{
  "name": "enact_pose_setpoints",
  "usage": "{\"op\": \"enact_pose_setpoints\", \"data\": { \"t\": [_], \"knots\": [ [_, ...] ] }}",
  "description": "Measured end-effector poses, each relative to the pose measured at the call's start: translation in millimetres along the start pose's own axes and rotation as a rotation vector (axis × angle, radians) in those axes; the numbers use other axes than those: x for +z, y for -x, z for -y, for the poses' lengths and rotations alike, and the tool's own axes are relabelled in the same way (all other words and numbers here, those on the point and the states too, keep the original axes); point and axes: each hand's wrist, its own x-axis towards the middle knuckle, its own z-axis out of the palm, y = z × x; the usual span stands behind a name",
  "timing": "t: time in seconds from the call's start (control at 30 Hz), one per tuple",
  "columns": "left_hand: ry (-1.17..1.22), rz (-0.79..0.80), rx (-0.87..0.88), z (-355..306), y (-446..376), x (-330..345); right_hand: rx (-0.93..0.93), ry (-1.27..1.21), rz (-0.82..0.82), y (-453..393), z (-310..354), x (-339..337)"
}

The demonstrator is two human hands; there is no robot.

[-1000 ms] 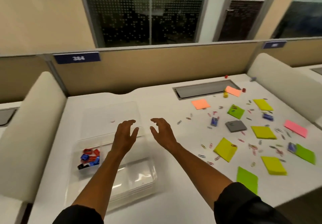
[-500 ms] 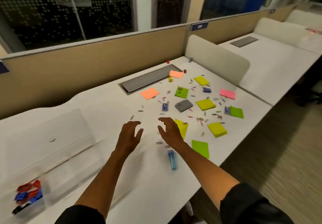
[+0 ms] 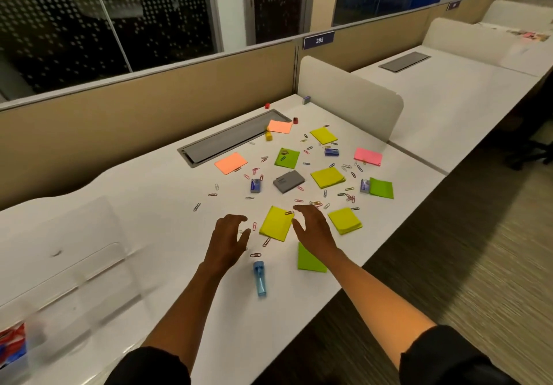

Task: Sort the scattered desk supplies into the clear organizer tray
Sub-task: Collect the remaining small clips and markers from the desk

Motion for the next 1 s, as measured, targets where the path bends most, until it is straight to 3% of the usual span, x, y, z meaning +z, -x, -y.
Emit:
{"op": "enact_pose_setpoints", "data": {
  "t": [0.23,0.37,0.57,1.0],
  "knots": [
    [0.013,0.031,-0.019,-60.0,-8.5,42.4,-0.054,-0.003,0.003,3.3,-49.5,-40.7],
    [0.008,-0.009,0.016,-92.2,-13.9,69.1,-0.016,0.037,0.089,0.4,-76.5,-67.3],
    [-0.064,0.073,-0.057,-122.3,-22.6,103.5,0.007,0.118,0.124,-5.9,-114.1,-94.6],
    [-0.109,0.151,-0.039,-125.1,-97.8,140.8,0.055,0.136,0.104,-59.3,-153.5,-97.2]
  ]
}}
